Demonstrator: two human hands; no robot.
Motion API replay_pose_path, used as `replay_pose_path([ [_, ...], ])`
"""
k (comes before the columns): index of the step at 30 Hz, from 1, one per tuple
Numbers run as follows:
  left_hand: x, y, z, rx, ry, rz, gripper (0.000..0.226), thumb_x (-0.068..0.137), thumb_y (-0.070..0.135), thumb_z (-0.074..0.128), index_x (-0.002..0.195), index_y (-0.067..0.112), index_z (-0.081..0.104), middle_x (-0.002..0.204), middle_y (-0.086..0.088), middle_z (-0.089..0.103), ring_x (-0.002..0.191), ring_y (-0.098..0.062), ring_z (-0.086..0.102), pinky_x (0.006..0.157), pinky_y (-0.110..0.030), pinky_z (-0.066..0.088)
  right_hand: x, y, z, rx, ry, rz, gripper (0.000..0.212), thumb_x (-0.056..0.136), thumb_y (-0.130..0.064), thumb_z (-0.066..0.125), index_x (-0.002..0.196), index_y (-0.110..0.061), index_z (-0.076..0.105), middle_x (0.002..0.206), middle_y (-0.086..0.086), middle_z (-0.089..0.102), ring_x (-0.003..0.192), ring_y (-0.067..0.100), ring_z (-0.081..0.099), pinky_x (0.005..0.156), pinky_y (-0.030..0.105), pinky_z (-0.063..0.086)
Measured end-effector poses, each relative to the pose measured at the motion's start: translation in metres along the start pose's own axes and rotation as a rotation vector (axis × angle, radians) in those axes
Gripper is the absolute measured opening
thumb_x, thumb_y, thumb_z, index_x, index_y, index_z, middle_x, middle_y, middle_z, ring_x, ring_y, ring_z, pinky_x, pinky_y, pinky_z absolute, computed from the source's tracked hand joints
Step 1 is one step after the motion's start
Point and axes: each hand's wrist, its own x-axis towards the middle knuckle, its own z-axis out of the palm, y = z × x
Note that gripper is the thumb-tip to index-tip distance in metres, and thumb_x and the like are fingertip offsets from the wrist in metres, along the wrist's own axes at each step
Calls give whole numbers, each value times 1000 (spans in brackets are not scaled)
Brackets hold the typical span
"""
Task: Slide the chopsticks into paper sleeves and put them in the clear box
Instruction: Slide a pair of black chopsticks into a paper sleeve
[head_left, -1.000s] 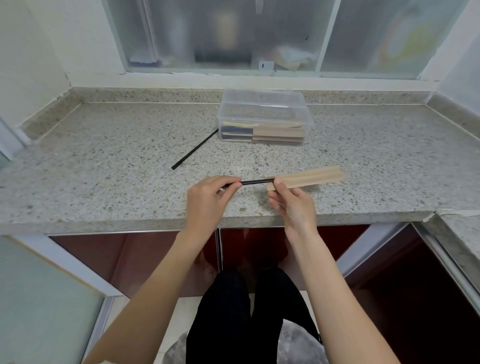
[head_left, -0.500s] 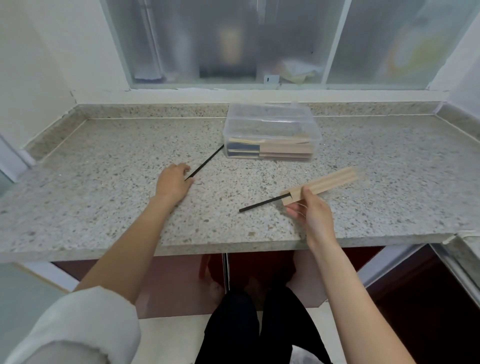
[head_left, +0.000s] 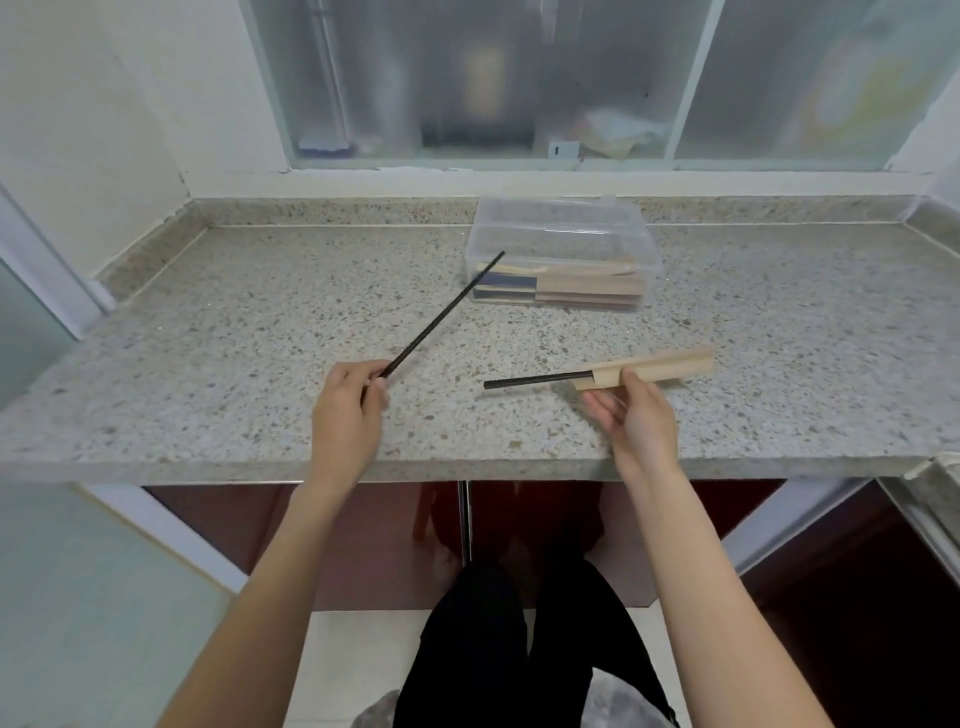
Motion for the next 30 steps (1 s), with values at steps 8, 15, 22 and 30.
replay_pose_path([
  [8, -18, 26, 4, -48, -220, 274, 23, 95, 13, 53, 113, 16, 67, 104, 5, 68, 93, -7, 60, 83, -3, 37, -8, -9, -15, 70, 19, -48, 15, 101, -16, 42, 96, -11, 55, 91, 7, 67, 74, 15, 72, 66, 25, 58],
  [15, -26, 26, 7, -52, -226, 307, 24, 93, 8, 56, 113, 15, 68, 103, 3, 69, 90, -8, 61, 82, -3, 37, -10, -20, -31, 115, 82, -129, 15, 102, -17, 41, 100, -11, 55, 95, 8, 63, 81, 16, 69, 69, 26, 58],
  [22, -21, 34, 6, -64, -238, 339, 24, 92, 9, 57, 112, 16, 69, 101, 4, 69, 88, -5, 60, 80, -4, 39, -15, -19, -28, -47, 24, -169, 19, 101, -19, 43, 108, -8, 57, 96, 8, 69, 81, 15, 71, 77, 29, 59],
  [30, -19, 41, 12, -114, -234, 360, 26, 91, 10, 60, 114, 18, 68, 102, 3, 70, 91, -8, 62, 84, -19, 47, -18, -20, -23, -56, 3, -187, 17, 99, -17, 47, 101, -7, 61, 85, 3, 73, 79, 16, 71, 70, 23, 57],
])
